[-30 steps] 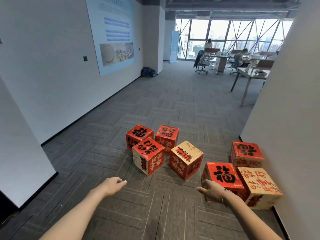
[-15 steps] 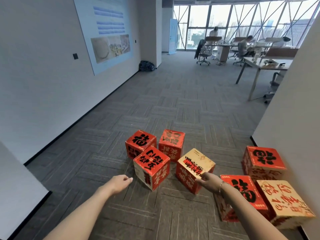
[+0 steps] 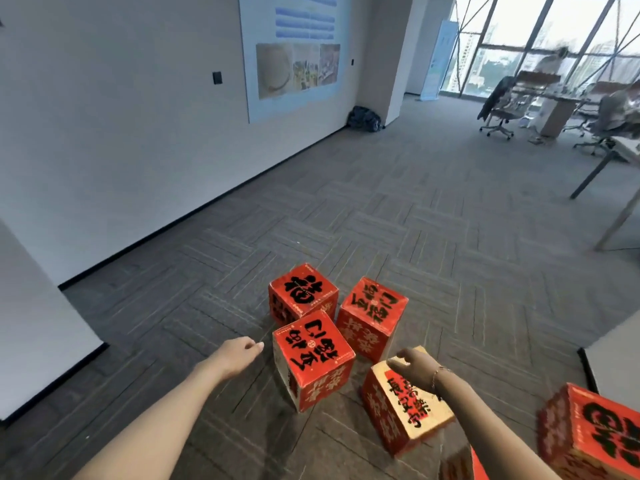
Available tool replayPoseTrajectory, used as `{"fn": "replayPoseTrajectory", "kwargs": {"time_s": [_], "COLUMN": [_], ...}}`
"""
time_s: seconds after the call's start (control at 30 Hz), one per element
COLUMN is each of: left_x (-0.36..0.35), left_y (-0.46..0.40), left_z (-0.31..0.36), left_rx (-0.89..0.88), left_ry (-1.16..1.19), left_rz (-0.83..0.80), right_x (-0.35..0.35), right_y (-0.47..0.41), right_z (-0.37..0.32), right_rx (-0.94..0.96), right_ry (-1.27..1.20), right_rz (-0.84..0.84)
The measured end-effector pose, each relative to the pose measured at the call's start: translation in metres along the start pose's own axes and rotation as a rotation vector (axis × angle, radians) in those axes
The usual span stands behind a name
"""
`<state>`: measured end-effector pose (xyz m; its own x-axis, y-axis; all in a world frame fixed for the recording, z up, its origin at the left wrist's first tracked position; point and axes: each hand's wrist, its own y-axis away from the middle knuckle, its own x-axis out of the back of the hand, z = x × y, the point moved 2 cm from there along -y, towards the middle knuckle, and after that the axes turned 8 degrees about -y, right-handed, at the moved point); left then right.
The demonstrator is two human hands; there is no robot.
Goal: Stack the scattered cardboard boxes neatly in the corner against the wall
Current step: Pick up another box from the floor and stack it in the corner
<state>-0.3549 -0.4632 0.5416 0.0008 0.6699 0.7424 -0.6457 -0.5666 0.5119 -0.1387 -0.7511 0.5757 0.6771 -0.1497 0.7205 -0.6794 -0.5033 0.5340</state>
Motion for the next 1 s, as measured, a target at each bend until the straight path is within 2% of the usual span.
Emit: {"fn": "replayPoseTrajectory", "kwargs": {"time_s": [0.33, 0.5, 0.6, 0.77, 1.0], "left_x": [-0.014, -0.028, -0.049, -0.102, -0.184], "left_y": [-0.113, -0.184, -0.229, -0.303, -0.399], "left_z": [0.026, 0.023, 0.010, -0.008, -0.036], "left_rx": [0.178, 0.239, 0.293, 0.391, 0.507], "left_ry": [0.171, 0.238, 0.200, 0.257, 0.315], "left_rz": [0.035, -0.019, -0.056, -0.107, -0.102], "right_x": [0.033, 0.024, 0.015, -0.026, -0.119], "right_y": [-0.149, -0.231, -0.290, -0.395, -0.511], "right_z": [-0.018, -0.022, -0.020, -0.014, 0.029], "right_rx": [0.003, -0.058, -0.088, -0.069, -0.073], "right_ry": [0.071, 0.100, 0.084, 0.012, 0.046], "right_rz": [-0.095, -0.146, -0.192, -0.206, -0.372]}}
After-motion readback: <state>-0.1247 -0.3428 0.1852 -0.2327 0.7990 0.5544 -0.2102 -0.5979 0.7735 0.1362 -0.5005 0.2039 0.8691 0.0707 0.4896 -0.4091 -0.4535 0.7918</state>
